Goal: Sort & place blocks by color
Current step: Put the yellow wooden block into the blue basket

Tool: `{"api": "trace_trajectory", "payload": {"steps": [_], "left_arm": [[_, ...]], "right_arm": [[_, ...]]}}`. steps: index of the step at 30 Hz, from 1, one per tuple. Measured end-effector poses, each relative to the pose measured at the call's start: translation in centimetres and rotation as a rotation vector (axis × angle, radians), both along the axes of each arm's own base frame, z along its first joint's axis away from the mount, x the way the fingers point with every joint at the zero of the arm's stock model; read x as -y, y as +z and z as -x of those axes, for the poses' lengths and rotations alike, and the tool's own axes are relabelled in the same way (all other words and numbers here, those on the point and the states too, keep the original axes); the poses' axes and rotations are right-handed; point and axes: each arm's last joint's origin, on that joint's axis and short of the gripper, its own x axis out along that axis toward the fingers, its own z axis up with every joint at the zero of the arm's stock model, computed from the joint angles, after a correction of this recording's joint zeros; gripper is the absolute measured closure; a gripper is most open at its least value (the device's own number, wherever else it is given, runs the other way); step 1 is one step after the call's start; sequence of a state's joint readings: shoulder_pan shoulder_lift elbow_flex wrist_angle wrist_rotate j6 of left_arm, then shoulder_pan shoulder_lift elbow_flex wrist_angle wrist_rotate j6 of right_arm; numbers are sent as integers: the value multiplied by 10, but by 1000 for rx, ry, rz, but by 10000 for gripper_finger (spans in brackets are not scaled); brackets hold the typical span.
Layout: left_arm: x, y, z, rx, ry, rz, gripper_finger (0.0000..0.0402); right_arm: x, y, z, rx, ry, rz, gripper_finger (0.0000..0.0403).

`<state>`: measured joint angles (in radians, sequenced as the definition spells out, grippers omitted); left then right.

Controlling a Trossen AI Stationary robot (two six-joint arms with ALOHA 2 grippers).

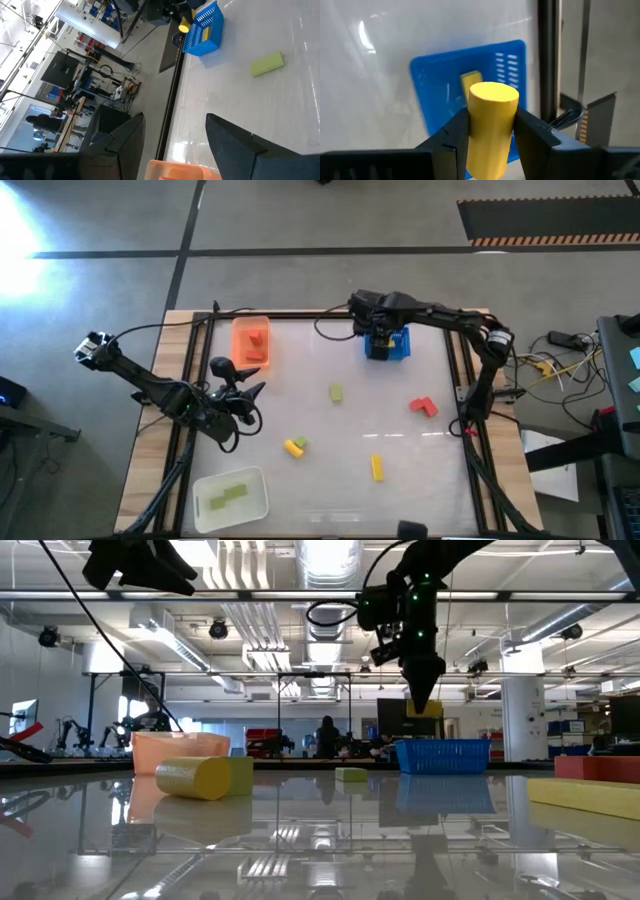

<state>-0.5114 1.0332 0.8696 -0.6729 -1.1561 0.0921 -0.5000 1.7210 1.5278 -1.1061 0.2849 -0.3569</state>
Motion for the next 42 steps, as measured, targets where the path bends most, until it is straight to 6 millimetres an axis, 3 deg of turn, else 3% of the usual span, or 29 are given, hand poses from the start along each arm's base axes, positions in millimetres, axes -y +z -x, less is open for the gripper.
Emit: {"api": "trace_trajectory", "payload": {"steps": [9,21,42], "left_arm": [[0,0,0,0,1,0,210],[0,0,0,1,1,0,210],[0,-1,0,0,2,0,210]], "right_arm": [[26,-19,17,4,47,-40,289],[35,-59,30,2,142,-39,288],[36,-61,31,41,143,-70,255]]}}
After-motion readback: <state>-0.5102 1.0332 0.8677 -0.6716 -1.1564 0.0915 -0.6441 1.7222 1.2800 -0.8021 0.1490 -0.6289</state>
